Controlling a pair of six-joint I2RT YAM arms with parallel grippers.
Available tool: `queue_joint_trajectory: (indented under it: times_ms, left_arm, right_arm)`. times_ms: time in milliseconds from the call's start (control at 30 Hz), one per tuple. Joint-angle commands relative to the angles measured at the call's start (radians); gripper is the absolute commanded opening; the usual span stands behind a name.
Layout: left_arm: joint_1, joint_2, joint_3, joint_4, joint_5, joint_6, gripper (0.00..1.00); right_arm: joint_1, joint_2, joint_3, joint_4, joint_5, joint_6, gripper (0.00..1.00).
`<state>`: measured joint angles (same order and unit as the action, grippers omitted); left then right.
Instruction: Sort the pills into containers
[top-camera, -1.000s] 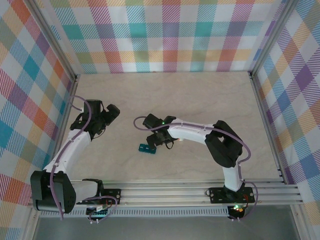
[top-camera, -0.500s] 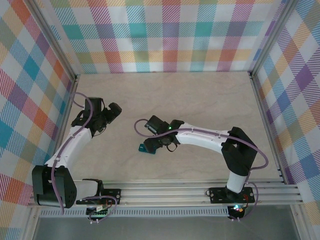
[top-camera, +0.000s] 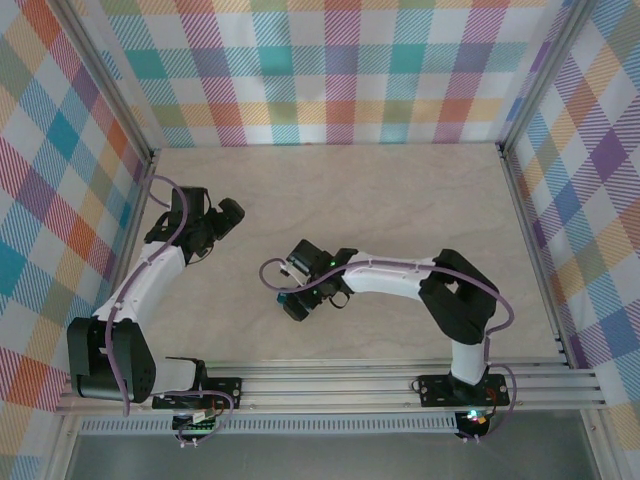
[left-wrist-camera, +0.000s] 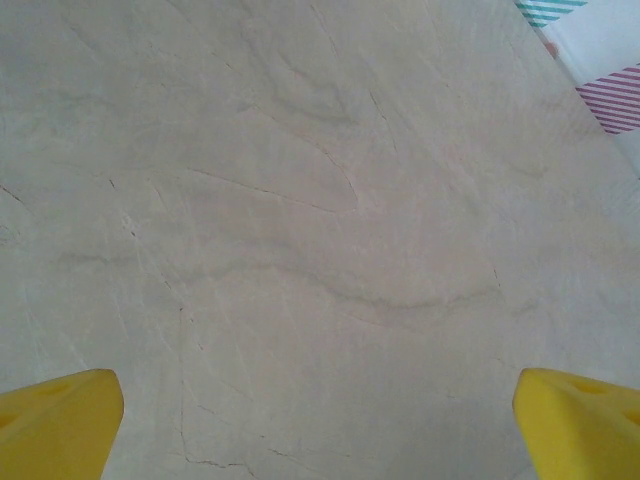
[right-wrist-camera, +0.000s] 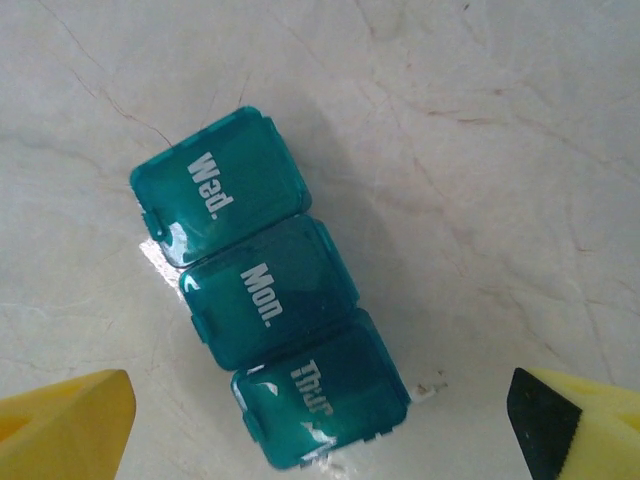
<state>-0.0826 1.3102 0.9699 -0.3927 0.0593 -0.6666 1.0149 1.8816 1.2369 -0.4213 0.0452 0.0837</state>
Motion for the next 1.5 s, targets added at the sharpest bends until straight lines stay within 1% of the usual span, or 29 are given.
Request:
queue_joint_trajectory:
  times_ms: [0, 433, 700, 867, 1033, 1100, 1200, 1367, 1467]
  left_arm:
    - [0.0, 0.011, 0.032, -0.023, -0.007, 0.014, 1.0]
    - [0.001, 0.016, 0.033, -0.023, -0.005, 0.019, 1.0]
    - [0.001, 0.01, 0.033, -0.023, -0.004, 0.017, 1.0]
    - [0.001, 0.015, 0.032, -0.017, 0.004, 0.011, 1.0]
    - [0.0, 0.026, 0.035, -0.01, 0.027, 0.012, 1.0]
    - [0.001, 0.027, 0.034, -0.005, 0.043, 0.013, 1.0]
    - [-0.004, 0.028, 0.022, 0.05, 0.112, 0.024, 1.0]
    - [-0.045, 0.036, 0.018, 0.072, 0.101, 0.02, 1.0]
    - [-0.053, 0.038, 0.017, 0.061, 0.094, 0.009, 1.0]
  right_arm:
    - [0.005, 0.028, 0.037, 0.016, -0.028, -0.036, 0.96]
    - [0.016, 0.07, 0.056, 0.009, 0.0, -0.035, 0.84]
    - [0.023, 0.085, 0.066, 0.0, 0.004, -0.03, 0.72]
    - [0.024, 0.063, 0.036, 0.014, -0.003, -0.012, 0.61]
    - [0.022, 0.024, -0.001, 0.041, 0.006, 0.028, 0.54]
    - [0.023, 0.01, -0.011, 0.05, 0.025, 0.049, 0.52]
    - [0.022, -0.006, -0.022, 0.055, 0.064, 0.092, 0.51]
    - [0.004, -0.019, -0.046, 0.063, 0.104, 0.16, 0.48]
    - [-0.018, -0.038, -0.086, 0.093, 0.085, 0.201, 0.48]
